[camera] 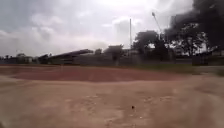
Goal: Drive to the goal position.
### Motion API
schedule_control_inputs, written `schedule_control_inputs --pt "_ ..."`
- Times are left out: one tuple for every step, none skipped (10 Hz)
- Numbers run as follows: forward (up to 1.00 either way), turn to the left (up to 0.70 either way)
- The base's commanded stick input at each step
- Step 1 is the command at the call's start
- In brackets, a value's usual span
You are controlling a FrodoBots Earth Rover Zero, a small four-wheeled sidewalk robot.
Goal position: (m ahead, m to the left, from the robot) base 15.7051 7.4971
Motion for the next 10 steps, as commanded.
schedule_control_inputs --pt "0.45 0.0" --pt "0.45 0.0" --pt "0.45 0.0" --pt "0.45 0.0" --pt "0.45 0.0" --pt "0.45 0.0" --pt "0.45 0.0" --pt "0.45 0.0" --pt "0.45 0.0" --pt "0.45 0.0"
